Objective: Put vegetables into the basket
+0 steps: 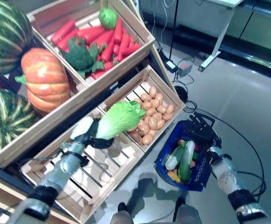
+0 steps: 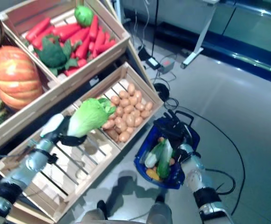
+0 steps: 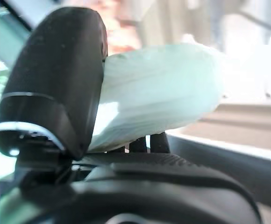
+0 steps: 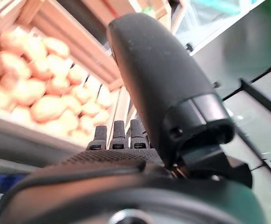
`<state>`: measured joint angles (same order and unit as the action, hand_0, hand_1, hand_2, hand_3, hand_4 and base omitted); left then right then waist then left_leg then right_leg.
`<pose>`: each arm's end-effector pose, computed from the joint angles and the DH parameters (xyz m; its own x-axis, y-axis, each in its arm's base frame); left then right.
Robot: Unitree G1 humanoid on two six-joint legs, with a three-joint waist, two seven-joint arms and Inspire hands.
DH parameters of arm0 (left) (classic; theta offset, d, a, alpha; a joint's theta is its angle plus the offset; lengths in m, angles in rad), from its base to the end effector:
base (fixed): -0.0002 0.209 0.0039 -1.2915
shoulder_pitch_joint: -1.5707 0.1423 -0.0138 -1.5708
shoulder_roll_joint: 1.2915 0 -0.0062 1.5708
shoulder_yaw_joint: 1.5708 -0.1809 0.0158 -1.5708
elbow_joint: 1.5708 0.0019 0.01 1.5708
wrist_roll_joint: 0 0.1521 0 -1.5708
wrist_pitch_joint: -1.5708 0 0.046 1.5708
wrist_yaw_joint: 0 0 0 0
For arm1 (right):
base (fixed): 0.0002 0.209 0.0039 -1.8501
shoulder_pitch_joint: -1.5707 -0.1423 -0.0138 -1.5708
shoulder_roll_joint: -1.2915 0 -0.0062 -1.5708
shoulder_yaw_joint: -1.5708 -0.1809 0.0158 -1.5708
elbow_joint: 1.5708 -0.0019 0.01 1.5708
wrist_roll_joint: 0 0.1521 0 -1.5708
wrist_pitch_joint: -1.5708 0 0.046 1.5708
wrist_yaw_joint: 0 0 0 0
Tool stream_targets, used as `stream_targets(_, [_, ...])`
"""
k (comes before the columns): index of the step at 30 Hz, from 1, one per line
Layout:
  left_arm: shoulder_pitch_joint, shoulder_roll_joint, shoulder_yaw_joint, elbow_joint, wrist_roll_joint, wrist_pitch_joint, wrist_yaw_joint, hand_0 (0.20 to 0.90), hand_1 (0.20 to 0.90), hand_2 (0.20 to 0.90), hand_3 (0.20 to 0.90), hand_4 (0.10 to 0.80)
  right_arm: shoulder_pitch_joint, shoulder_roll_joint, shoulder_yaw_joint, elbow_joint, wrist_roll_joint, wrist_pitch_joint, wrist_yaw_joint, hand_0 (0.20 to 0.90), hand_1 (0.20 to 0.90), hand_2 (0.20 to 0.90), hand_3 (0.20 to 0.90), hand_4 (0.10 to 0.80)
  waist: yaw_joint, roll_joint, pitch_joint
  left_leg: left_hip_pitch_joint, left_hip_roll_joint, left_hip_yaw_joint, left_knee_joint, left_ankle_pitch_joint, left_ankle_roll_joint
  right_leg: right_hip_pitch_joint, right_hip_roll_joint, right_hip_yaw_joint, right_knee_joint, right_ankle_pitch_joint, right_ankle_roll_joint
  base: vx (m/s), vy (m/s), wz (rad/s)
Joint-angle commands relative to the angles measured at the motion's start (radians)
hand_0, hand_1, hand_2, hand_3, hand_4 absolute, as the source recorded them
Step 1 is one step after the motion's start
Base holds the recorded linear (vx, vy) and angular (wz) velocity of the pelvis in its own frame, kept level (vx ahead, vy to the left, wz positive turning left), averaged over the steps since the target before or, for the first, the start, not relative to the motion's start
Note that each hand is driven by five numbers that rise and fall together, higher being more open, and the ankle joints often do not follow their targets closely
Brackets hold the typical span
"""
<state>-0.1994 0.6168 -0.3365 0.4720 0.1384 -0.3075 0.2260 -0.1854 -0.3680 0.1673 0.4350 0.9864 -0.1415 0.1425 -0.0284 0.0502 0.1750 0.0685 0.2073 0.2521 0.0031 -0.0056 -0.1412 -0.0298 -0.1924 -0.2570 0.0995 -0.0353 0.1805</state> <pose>0.2379 0.2366 0.0243 0.9950 -0.0996 -0.0071 0.0748 0.6958 0.7143 0.2439 -0.2093 0.0148 0.9926 0.0814 -0.0898 -0.0200 0.8409 0.5408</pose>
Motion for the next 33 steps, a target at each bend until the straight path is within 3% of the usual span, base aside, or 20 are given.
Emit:
stream_targets(1, [-0.063,0.017,0.090,-0.114,-0.126,-0.039,0.073,0.300,0.300,0.300,0.300,0.400,-0.053,0.042,0.002,-0.103,-0.046,-0.089,0.020,0.900,0.900,0.900,0.900,0.800,0.013,-0.036,-0.147,-0.046,-0.054,-0.024,-0.052,0.048,0.029,0.057,-0.017,0.007,-0.127,0.083,0.000,0.089,-0.020,-0.08])
stream_targets(5, [-0.047,-0.072,0.081,-0.168,-0.154,-0.015,0.077,0.300,0.300,0.300,0.300,0.400,-0.044,0.076,0.028,-0.141,-0.055,-0.071,0.058,0.900,0.900,0.900,0.900,0.800,0.015,-0.044,-0.160,-0.021,-0.059,-0.019,-0.081,0.043,0.030,0.081,-0.005,-0.004,-0.171,0.102,0.001,0.081,-0.032,0.00])
stream_targets(11, [-0.081,-0.148,0.013,-0.173,-0.138,0.042,0.096,0.300,0.300,0.300,0.300,0.400,-0.066,0.112,0.075,-0.133,-0.046,-0.037,0.056,0.900,0.900,0.900,0.900,0.800,0.013,-0.052,-0.167,-0.004,-0.063,-0.021,-0.090,0.031,0.035,0.094,0.010,-0.007,-0.174,0.099,-0.001,0.063,-0.043,-0.01])
stream_targets(25, [-0.160,-0.187,-0.094,-0.139,-0.077,0.128,0.134,0.300,0.300,0.300,0.300,0.400,-0.110,0.148,0.181,-0.092,-0.186,-0.054,-0.044,0.900,0.900,0.900,0.900,0.800,0.005,-0.048,-0.164,0.038,-0.065,-0.011,-0.090,0.010,0.041,0.130,0.021,-0.002,-0.175,0.082,-0.005,0.031,-0.014,0.00])
stream_targets(33, [-0.165,-0.199,-0.124,-0.151,-0.051,0.117,0.160,0.300,0.300,0.300,0.300,0.400,-0.155,0.167,0.202,-0.125,-0.192,-0.058,-0.123,0.900,0.900,0.900,0.900,0.800,0.014,-0.051,-0.164,0.055,-0.068,-0.013,-0.090,0.002,0.042,0.149,0.020,-0.004,-0.178,0.079,-0.004,0.000,0.000,0.00])
